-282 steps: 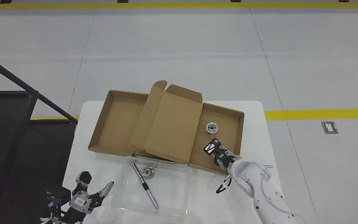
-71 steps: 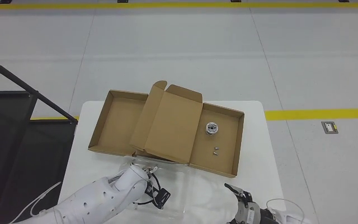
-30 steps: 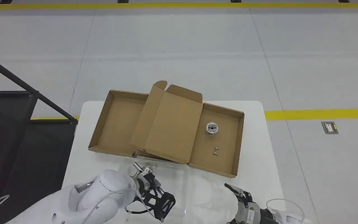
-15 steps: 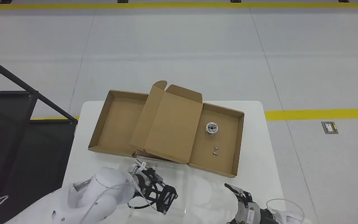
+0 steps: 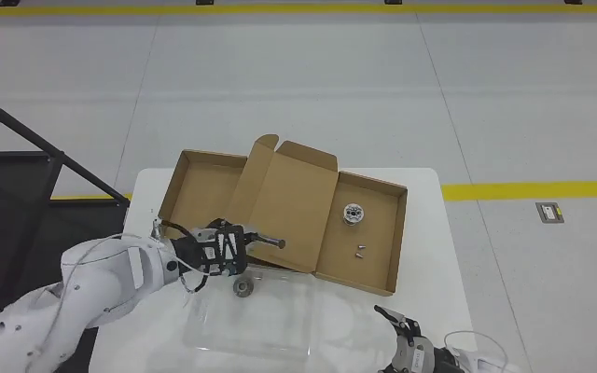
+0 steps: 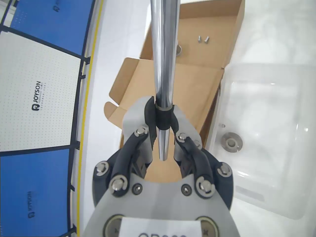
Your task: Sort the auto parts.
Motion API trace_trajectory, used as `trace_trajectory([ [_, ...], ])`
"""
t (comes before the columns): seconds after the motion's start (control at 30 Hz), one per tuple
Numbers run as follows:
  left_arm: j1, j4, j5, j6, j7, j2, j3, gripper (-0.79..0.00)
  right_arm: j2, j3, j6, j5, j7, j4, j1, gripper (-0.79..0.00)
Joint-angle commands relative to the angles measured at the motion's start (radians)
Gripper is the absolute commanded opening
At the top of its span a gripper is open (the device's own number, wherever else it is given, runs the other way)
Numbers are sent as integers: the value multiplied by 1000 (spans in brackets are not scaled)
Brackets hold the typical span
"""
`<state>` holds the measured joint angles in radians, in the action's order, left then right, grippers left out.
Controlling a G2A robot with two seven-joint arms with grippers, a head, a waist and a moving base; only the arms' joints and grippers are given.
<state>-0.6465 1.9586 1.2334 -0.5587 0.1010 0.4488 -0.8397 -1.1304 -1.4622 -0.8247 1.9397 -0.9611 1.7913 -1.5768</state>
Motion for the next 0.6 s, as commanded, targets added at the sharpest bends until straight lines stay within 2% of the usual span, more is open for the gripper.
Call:
trace_trajectory([
  [0.0, -42, -20, -47, -1, -59, -20, -57, -785, 0, 0, 0, 0, 0, 0, 0, 0],
  [0.13, -114, -56, -122, -23, -171, -50, -139, -785, 0, 0, 0, 0, 0, 0, 0, 0],
  [0.4, -114, -56, -122, -23, -171, -50, -139, -785, 0, 0, 0, 0, 0, 0, 0, 0],
  [0.5, -127, -53, -117, 40, -92, -43, -135, -785, 0, 0, 0, 0, 0, 0, 0, 0],
  [0.57, -122, -77, -183, 70, -38, -33, -135, -785, 0, 0, 0, 0, 0, 0, 0, 0],
])
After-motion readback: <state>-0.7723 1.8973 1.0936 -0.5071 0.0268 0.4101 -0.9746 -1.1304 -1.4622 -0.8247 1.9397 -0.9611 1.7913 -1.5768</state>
